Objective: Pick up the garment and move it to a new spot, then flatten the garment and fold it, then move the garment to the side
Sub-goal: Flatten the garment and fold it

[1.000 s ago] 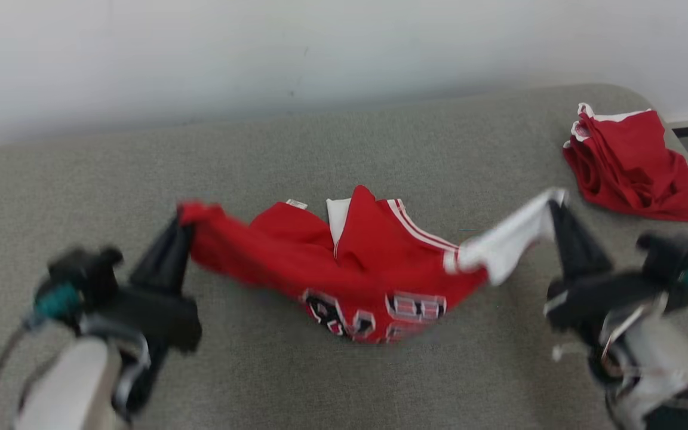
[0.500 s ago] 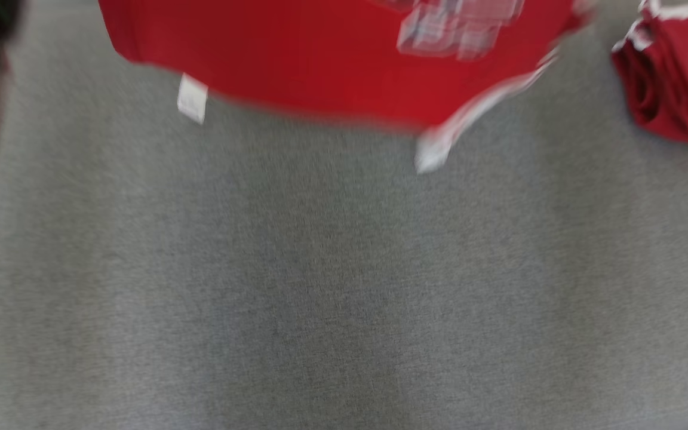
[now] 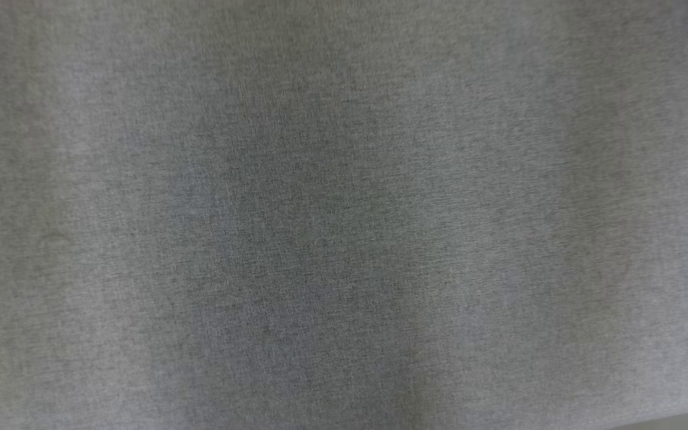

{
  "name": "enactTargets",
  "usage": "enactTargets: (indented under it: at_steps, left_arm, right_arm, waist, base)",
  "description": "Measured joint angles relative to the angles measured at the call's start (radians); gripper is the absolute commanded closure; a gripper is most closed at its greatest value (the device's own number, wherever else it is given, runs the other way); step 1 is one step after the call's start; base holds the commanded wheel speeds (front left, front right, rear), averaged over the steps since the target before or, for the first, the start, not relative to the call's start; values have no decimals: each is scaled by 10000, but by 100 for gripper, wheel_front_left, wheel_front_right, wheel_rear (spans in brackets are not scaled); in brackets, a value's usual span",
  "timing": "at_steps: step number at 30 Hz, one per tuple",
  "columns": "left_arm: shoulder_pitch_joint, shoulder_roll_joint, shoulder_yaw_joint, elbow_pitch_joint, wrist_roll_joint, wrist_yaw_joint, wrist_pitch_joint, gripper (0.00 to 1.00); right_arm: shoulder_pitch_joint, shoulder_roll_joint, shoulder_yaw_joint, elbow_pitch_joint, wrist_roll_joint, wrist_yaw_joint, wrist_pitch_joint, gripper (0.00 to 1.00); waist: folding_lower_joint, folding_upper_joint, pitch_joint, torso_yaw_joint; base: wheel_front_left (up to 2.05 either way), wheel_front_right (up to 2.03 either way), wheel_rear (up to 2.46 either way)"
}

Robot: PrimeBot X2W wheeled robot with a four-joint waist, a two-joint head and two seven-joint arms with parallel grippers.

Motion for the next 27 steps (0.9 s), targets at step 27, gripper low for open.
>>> enactTargets:
  at_steps: [27]
  left_arm:
    - [5341, 1216, -1095, -585, -1749, -31, -2148, 100]
  right_arm:
    - [5682, -905, 2470, -2351, 2792, 2, -1062, 100]
  waist:
    - [-3, -3, -250, -212]
  base:
    - [0, 0, 0]
